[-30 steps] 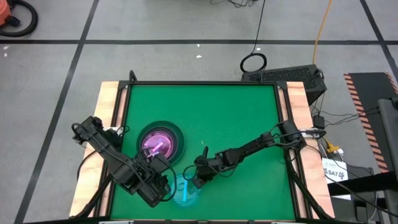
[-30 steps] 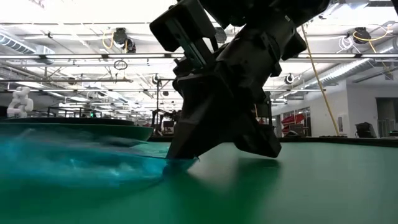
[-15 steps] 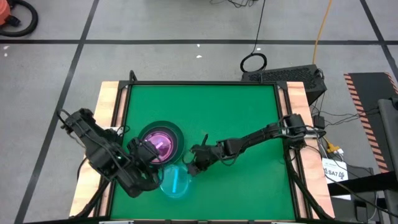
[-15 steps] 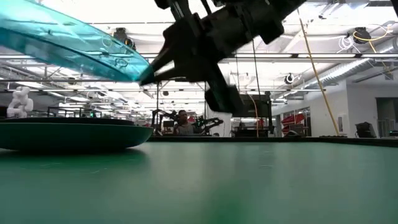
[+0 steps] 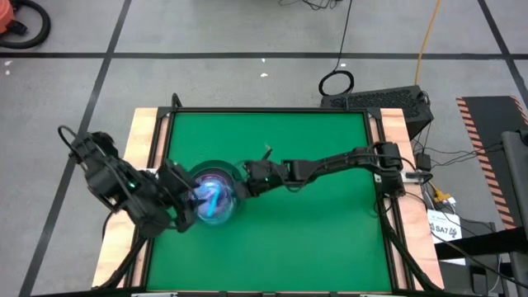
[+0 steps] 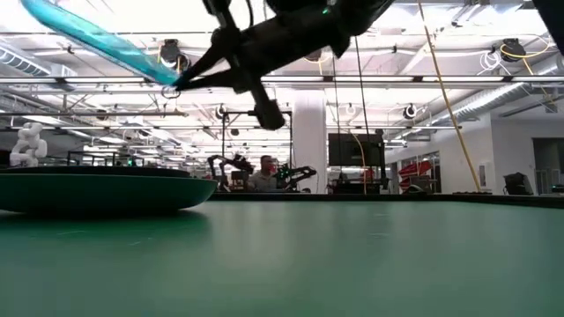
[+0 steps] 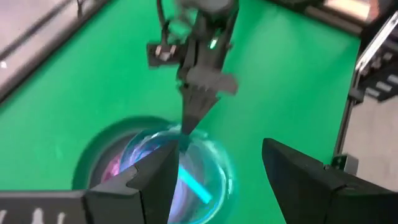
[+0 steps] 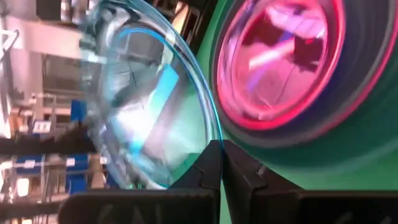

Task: Stack plastic plates
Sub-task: Stack the transparent blue plate on top of the transparent pink plate

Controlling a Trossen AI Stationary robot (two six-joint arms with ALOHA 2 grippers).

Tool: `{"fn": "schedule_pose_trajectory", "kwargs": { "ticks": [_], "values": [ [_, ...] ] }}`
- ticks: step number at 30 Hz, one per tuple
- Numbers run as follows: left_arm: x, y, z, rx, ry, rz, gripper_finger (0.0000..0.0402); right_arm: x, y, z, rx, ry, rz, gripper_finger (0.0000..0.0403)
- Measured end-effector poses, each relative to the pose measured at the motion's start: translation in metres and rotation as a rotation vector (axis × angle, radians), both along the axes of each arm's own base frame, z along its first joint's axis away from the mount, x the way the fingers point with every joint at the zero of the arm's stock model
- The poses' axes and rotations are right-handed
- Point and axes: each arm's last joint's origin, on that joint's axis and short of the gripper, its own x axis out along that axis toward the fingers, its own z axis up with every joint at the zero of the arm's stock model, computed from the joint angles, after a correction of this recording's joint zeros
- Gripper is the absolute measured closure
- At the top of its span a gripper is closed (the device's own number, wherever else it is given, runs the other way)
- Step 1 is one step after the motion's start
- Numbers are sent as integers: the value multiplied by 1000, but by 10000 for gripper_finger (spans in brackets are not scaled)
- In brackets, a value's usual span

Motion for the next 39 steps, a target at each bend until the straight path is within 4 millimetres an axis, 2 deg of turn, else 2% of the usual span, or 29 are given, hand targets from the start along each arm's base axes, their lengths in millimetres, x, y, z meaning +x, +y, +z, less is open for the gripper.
{"fn": "schedule_pose_trajectory", "kwargs": {
  "ticks": [6, 13, 19, 27, 32, 39],
  "values": [
    [-21, 23, 18, 53, -99, -5, 165, 11, -28, 4, -4, -20, -92, 402],
    [-31, 44, 28, 143, -100, -69, 165, 31, -44, -16, 3, 6, -160, 402],
    [-30, 52, 29, 280, -48, -178, 165, 49, -42, -29, 36, 25, -163, 402],
    [-28, 56, 29, 239, -40, -149, 165, 49, -36, -47, 40, 138, -212, 386],
    [-30, 59, 30, 218, -51, -122, 165, 47, -33, -48, 45, 168, -212, 350],
    [-52, 78, 41, 186, -121, -82, 165, 43, -27, -49, 87, 232, -165, 285]
  ]
}}
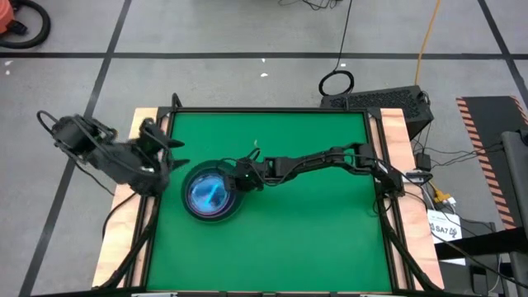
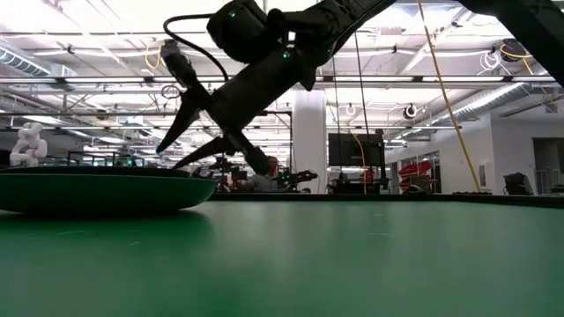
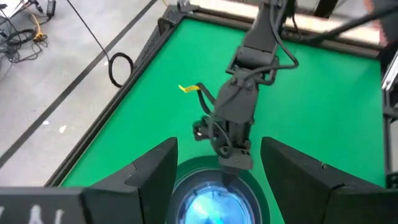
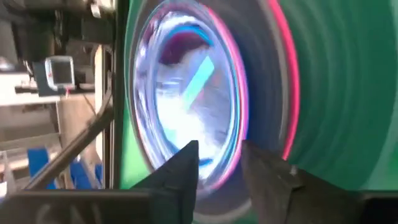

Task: Stack plastic plates
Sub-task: Stack the transparent blue plate on top of the transparent pink plate, then return to Home Position

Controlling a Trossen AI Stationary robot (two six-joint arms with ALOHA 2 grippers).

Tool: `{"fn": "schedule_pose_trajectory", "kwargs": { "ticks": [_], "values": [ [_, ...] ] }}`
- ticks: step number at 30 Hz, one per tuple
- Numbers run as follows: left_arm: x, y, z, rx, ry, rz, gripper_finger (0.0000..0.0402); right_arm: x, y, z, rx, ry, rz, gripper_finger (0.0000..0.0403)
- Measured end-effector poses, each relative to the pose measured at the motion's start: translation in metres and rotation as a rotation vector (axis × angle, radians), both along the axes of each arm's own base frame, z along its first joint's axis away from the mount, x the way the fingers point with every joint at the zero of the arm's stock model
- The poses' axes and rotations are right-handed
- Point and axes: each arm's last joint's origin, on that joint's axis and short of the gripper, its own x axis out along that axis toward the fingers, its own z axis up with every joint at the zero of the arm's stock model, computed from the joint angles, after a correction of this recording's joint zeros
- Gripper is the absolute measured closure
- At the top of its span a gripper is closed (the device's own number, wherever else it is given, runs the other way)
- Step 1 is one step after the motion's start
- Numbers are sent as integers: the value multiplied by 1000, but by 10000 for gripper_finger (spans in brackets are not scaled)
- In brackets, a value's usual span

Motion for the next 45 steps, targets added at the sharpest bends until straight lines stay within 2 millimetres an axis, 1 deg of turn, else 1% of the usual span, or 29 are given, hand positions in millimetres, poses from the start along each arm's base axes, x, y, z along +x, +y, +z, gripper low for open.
{"fn": "schedule_pose_trajectory", "kwargs": {
  "ticks": [3, 5, 7, 10, 12, 14, 18, 20, 23, 25, 28, 30, 32, 35, 36, 39, 42, 45],
  "values": [
    [-16, 11, 7, -10, -49, -4, 165, -4, 2, 11, 17, 4, 32, 262],
    [-27, 18, 12, -6, -94, -26, 172, -8, 4, 21, -8, 4, 43, 249],
    [-36, 24, 18, 0, -144, -63, 188, -13, 3, 34, -54, -5, 55, 238],
    [-44, 30, 26, 16, -194, -137, 222, -22, 1, 56, -157, -21, 114, 228],
    [-47, 34, 28, 28, -211, -162, 247, -32, -3, 75, -246, -34, 175, 225],
    [-50, 37, 29, 40, -212, -165, 273, -39, -8, 94, -378, -87, 269, 226],
    [-51, 41, 33, 48, -253, -150, 321, -62, -10, 135, -634, -177, 472, 245],
    [-48, 41, 39, 42, -306, -194, 343, -76, -11, 152, -734, -188, 549, 263],
    [-37, 39, 44, 40, -345, -227, 373, -97, -13, 174, -868, -193, 641, 301],
    [-29, 39, 44, 49, -350, -219, 389, -113, -16, 188, -951, -192, 696, 334],
    [-9, 39, 45, 54, -388, -253, 396, -136, -19, 208, -1043, -203, 756, 388],
    [8, 42, 44, 46, -428, -291, 396, -153, -20, 222, -1086, -217, 771, 395],
    [22, 46, 40, 27, -432, -307, 396, -168, -20, 235, -1121, -237, 772, 399],
    [34, 56, 32, 23, -428, -291, 397, -191, -19, 251, -1167, -261, 781, 401],
    [35, 60, 30, 22, -437, -291, 397, -199, -18, 256, -1183, -264, 791, 401],
    [42, 69, 20, -5, -464, -340, 397, -220, -14, 261, -1225, -294, 801, 402],
    [49, 78, 0, -28, -429, -347, 397, -237, -11, 252, -1262, -337, 776, 402],
    [50, 84, -20, -41, -432, -338, 398, -251, -9, 230, -1271, -359, 723, 402]
  ]
}}
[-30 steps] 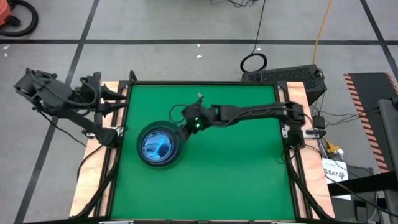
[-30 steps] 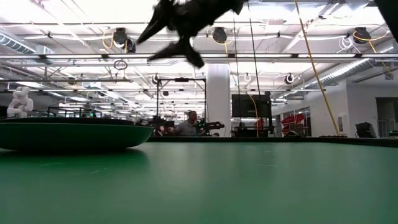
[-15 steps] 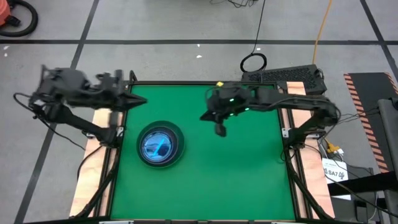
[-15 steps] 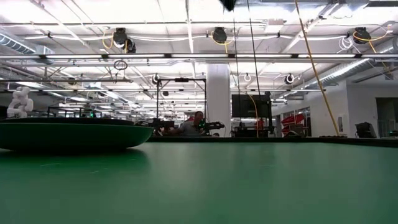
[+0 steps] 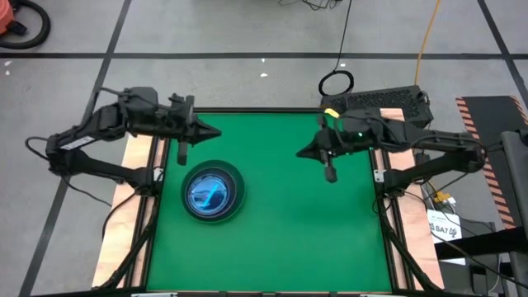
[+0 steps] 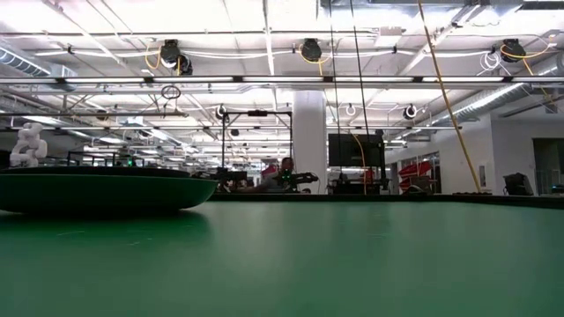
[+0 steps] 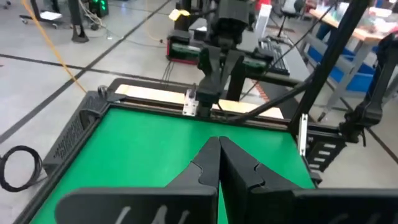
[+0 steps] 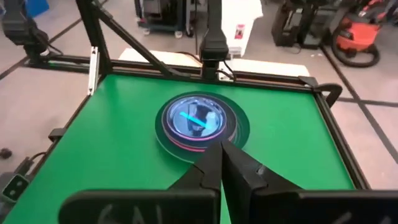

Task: Stack plastic plates
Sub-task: Return to Home Position

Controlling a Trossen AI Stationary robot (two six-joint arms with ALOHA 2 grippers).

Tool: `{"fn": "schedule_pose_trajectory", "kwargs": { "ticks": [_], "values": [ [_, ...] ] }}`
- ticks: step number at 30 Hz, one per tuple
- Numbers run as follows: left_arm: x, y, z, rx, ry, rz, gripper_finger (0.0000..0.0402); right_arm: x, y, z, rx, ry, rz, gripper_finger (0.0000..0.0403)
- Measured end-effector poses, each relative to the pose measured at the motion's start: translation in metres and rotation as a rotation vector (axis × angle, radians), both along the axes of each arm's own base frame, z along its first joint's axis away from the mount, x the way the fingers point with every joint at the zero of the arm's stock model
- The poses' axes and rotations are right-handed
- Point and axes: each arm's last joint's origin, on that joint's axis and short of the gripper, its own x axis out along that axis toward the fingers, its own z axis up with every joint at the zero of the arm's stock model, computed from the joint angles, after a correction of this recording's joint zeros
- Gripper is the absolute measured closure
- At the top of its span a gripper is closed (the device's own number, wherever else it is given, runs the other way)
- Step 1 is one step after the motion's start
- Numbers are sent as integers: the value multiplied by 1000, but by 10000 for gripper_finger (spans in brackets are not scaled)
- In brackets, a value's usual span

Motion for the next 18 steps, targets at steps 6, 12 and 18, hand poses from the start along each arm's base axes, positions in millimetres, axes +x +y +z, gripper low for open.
{"fn": "schedule_pose_trajectory", "kwargs": {
  "ticks": [6, 12, 18],
  "values": [
    [-7, 6, -47, -49, -29, 38, 398, -25, 9, -55, -2, -95, -36, 402],
    [-29, 5, -98, -65, -51, 97, 398, -49, 18, -112, -37, -168, -130, 402],
    [-48, 4, -140, -40, -113, 141, 398, -64, 21, -168, -47, -194, -121, 403]
  ]
}}
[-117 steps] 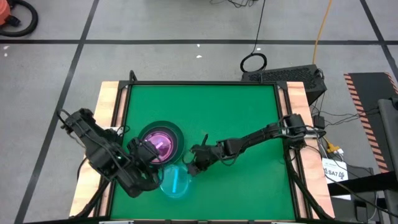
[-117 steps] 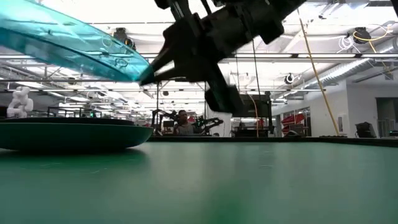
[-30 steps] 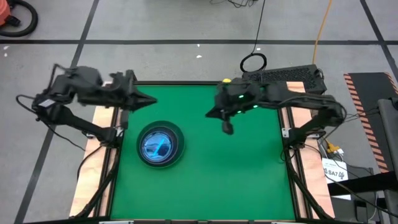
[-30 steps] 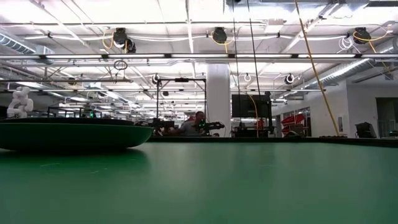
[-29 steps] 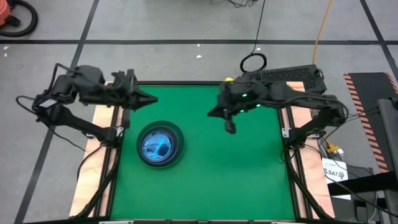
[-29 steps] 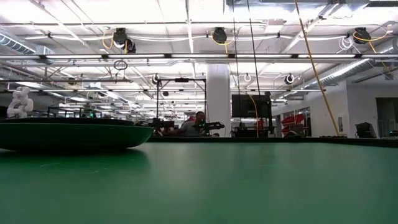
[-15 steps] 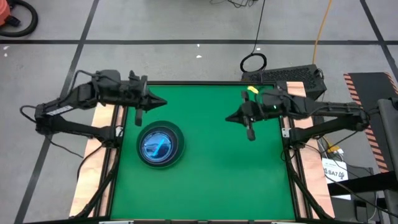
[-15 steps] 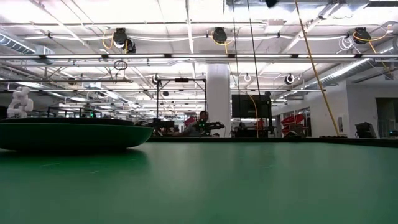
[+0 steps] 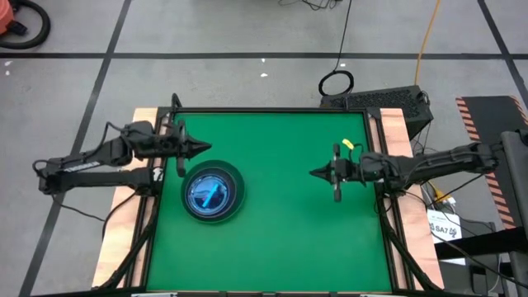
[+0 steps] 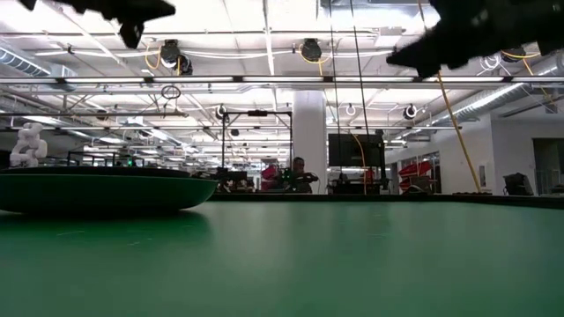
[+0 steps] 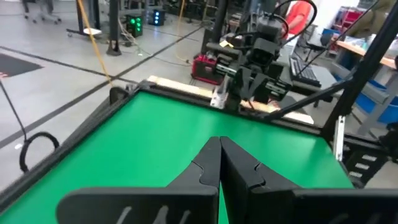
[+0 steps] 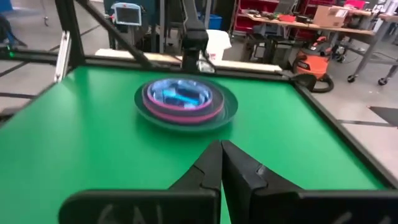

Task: Stack plastic plates
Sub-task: Return to Home Position

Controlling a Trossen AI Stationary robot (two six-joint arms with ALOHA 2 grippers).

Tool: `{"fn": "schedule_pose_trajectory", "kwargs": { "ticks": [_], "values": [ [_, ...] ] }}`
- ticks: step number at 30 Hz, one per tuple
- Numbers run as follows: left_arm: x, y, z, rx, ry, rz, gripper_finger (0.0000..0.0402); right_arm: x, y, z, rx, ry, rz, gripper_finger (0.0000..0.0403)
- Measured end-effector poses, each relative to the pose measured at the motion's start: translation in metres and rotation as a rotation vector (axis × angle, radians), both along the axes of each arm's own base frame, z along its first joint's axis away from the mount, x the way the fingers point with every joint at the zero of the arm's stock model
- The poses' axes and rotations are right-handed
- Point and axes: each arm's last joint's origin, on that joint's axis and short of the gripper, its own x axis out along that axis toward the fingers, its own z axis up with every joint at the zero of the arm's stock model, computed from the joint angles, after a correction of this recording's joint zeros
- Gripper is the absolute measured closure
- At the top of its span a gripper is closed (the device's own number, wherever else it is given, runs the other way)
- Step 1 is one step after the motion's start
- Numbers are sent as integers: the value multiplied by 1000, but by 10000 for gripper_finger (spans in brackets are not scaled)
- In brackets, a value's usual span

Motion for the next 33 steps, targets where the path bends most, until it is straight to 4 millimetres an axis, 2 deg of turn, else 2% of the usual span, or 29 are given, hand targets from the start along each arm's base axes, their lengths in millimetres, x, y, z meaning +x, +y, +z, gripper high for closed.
{"fn": "schedule_pose_trajectory", "kwargs": {
  "ticks": [3, 13, 18, 25, 33],
  "values": [
    [-7, -1, -21, -8, 1, 12, 398, -6, 0, -23, -8, 7, 3, 403],
    [-30, -3, -79, 21, 9, 88, 398, -27, -4, -75, -52, -32, -19, 403],
    [-34, -4, -101, -23, -46, 69, 398, -28, -4, -70, -27, -135, -30, 403],
    [-27, -7, -132, -70, -212, -5, 399, -28, -4, -70, 12, -131, -60, 403],
    [-25, -14, -145, -40, -184, -47, 399, -28, -2, -72, 10, -117, -42, 403]
  ]
}}
